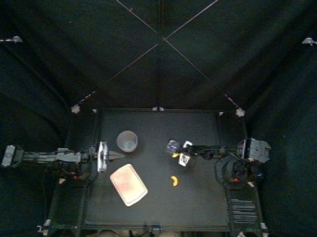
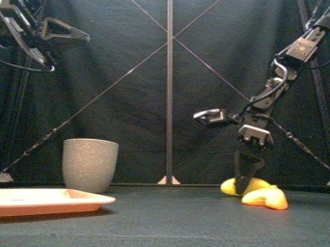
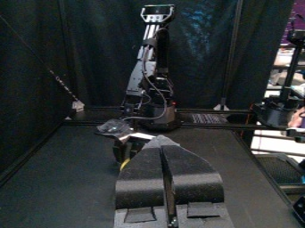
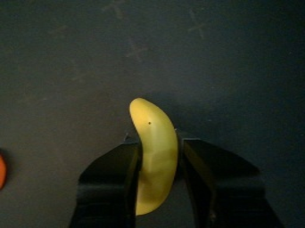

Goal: Pick the banana then place it in the grey bowl
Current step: Place banana in the grey bowl

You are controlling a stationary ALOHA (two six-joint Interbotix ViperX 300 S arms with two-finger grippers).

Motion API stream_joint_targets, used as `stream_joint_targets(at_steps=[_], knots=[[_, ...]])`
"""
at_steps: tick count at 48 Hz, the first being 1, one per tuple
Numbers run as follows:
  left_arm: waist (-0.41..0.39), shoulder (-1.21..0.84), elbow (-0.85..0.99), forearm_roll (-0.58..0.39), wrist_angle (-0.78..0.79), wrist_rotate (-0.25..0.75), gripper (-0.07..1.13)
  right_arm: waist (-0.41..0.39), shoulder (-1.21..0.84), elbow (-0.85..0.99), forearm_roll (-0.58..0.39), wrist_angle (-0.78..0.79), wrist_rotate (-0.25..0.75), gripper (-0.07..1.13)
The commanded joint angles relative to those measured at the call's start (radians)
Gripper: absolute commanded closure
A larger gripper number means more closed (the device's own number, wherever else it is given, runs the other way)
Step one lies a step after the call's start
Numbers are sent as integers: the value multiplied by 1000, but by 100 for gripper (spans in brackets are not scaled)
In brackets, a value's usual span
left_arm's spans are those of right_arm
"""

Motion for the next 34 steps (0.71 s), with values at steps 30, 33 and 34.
stream_joint_targets(at_steps=[30,33,34], knots=[[3,3,-12,-2,-25,0,107,48,357,-833,-26,-298,14,66],[3,3,-11,0,-25,3,107,48,411,-899,-21,-298,12,55],[3,3,-11,2,-25,5,107,46,428,-919,-21,-298,12,51]])
